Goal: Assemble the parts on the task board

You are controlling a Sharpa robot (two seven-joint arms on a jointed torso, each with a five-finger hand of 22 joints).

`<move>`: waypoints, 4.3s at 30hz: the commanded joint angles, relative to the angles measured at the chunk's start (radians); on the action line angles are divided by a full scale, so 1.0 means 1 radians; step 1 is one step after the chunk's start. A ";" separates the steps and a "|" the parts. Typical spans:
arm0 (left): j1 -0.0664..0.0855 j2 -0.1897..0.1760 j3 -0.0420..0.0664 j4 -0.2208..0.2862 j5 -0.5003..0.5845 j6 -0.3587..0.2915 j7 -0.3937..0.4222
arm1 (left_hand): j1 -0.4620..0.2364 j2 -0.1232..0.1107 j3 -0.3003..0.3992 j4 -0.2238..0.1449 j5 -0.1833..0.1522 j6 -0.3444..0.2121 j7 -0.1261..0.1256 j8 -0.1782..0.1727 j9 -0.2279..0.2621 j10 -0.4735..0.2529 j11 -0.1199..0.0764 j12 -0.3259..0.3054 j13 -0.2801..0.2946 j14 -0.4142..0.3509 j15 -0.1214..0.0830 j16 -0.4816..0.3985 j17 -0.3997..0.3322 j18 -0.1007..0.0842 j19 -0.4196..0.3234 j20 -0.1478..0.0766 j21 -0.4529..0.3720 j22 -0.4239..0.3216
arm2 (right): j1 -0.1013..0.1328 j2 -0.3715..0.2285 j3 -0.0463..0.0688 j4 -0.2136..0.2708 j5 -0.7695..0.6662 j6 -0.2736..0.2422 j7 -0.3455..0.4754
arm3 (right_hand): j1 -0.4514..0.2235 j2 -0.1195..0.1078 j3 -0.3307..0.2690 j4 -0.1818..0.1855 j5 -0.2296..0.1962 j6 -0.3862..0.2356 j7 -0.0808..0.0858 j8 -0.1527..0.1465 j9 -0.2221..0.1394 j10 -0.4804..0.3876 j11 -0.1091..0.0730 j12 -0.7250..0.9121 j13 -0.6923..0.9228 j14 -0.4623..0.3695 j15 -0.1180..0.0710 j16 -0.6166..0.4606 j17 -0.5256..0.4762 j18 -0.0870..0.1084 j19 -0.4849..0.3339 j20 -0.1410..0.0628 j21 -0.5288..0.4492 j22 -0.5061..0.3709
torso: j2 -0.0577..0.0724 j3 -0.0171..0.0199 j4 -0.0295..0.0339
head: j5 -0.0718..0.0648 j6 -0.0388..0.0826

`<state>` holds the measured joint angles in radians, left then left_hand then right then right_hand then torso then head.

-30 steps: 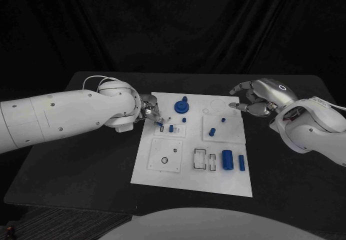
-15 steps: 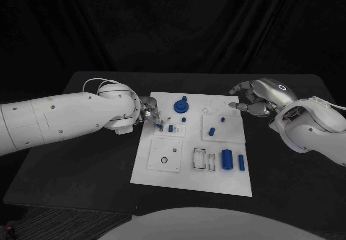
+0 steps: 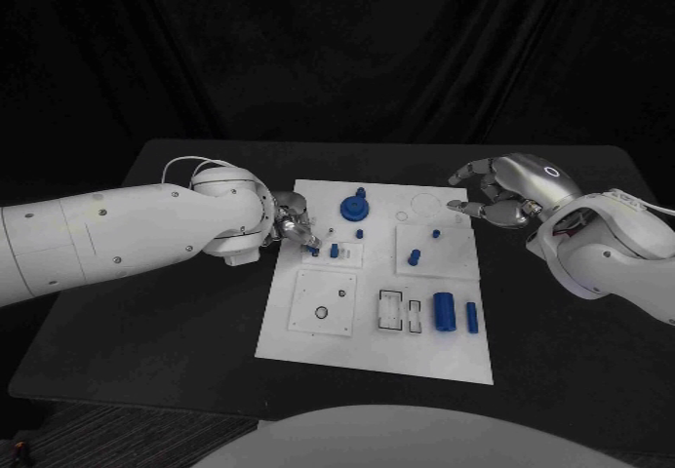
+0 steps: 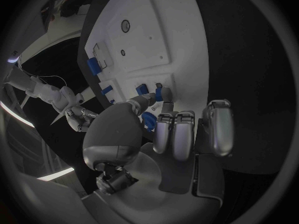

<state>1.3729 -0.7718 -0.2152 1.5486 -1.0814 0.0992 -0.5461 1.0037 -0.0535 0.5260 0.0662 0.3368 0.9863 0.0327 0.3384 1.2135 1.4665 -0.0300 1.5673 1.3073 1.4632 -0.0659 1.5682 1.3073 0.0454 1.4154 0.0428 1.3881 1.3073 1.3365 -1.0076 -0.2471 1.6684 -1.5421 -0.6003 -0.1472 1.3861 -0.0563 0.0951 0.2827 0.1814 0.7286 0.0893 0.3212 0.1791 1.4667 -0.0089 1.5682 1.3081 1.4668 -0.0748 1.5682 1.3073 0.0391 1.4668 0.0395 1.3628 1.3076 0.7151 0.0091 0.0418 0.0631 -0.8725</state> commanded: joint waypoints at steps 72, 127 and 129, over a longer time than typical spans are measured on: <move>0.030 0.003 0.001 -0.116 0.004 -0.361 0.502 | 0.092 0.110 -0.543 0.203 -0.186 -0.137 0.031 0.106 0.101 0.025 0.031 -0.069 0.191 0.108 0.027 0.003 0.263 0.021 -0.045 0.024 -0.075 0.174 | -0.006 -0.010 0.001 0.005 -0.003 -0.003 -0.018 | 0.048 0.009 0.013 -0.020 0.122 0.020 0.002 -0.012 -0.031 0.104 0.005 0.003 0.263 0.101 0.009 -0.008 0.252 0.010 0.013 0.005 -0.012 0.198 | 0.002 -0.0024 -0.0006 | -0.011 0.000; -0.023 0.091 0.001 -0.205 -0.710 -0.460 0.876 | 0.507 -0.087 -0.335 0.129 -0.284 -0.123 -0.023 -0.266 -0.888 -0.656 0.041 -1.368 -1.023 -0.128 0.015 -0.328 -0.280 -0.010 0.064 0.031 0.052 0.216 | -0.006 -0.020 0.001 0.002 -0.003 0.004 -0.014 | 0.043 0.011 0.013 -0.015 0.123 0.024 0.002 -0.012 -0.033 0.104 0.005 0.003 0.263 0.100 0.009 -0.011 0.249 0.011 0.012 0.006 -0.015 0.197 | -0.001 0.0001 -0.0009 | -0.028 0.000; -0.027 0.099 0.001 -0.213 -0.713 -0.453 0.874 | 0.506 -0.083 -0.334 0.127 -0.282 -0.109 -0.015 -0.262 -0.891 -0.645 0.042 -1.368 -1.024 -0.129 0.016 -0.328 -0.282 -0.010 0.064 0.031 0.051 0.216 | -0.006 -0.021 0.001 0.002 -0.003 0.004 -0.014 | 0.044 0.011 0.014 -0.015 0.122 0.025 0.002 -0.011 -0.033 0.104 0.005 0.003 0.263 0.100 0.009 -0.011 0.249 0.011 0.011 0.006 -0.016 0.196 | 0.000 0.0006 -0.0015 | -0.026 0.000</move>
<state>1.3493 -0.6782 -0.2157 1.3392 -1.7454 -0.3821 0.3488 1.5105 -0.1366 0.1933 0.1973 0.0535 0.8692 0.0161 0.0718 0.3237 0.8157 0.0111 0.2042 0.2851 1.3367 -0.0537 1.2457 1.0260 0.0529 1.4658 0.0780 1.4423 1.3077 1.3326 -1.0267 -0.2471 1.6694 -1.5419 -0.5942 -0.1495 1.4238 -0.0498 0.1048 0.2675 0.3017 0.7486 0.0912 0.3127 0.1469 1.4666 -0.0089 1.5682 1.3077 1.4668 -0.0748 1.5612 1.3073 0.0391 1.4668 0.0395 1.3515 1.3073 0.7140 0.0077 0.0410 0.0356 -0.8725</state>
